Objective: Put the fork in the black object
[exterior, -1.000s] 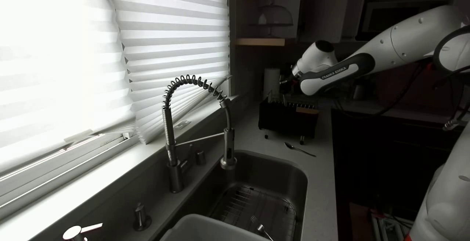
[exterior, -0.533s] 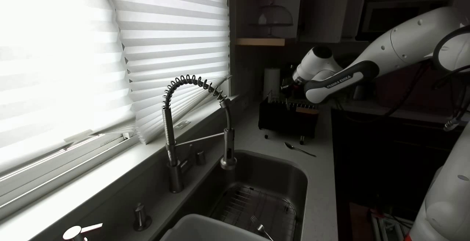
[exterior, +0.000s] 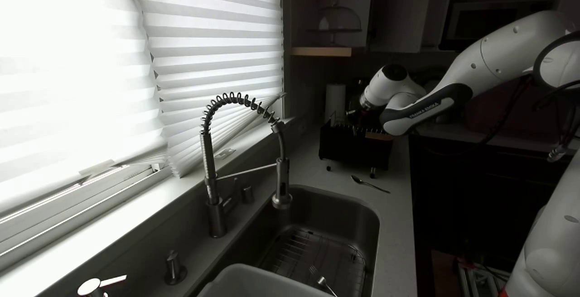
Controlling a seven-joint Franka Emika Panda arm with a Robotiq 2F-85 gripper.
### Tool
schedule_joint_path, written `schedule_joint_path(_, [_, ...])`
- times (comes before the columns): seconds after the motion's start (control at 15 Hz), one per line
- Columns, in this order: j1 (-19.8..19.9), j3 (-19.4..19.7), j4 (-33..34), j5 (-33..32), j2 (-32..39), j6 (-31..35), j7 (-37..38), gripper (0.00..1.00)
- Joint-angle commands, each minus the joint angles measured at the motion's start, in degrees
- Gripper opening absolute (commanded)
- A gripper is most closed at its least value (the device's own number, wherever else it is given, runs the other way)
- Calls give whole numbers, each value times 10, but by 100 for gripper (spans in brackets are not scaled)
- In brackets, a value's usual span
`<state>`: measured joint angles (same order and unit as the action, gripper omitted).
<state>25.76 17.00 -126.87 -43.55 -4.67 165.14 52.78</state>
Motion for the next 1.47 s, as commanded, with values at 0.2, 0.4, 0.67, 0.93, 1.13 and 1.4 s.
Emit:
schedule_joint_path(0.2, [11,-2,-11,-97,8,8,102,2])
schedule_joint_path(0.4, [11,-2,-11,-134,13,3,136,2])
schedule_joint_path(0.67, [5,-1,-18,-133,14,3,137,34])
schedule_joint_path(0.93, [-1,-3,-30,-100,-3,3,113,63])
schedule_joint_path(1.13, [-5,-6,-34,-78,-17,-8,103,85])
schedule_joint_path(1.4, [-11,-4,-37,-36,-36,-10,73,100])
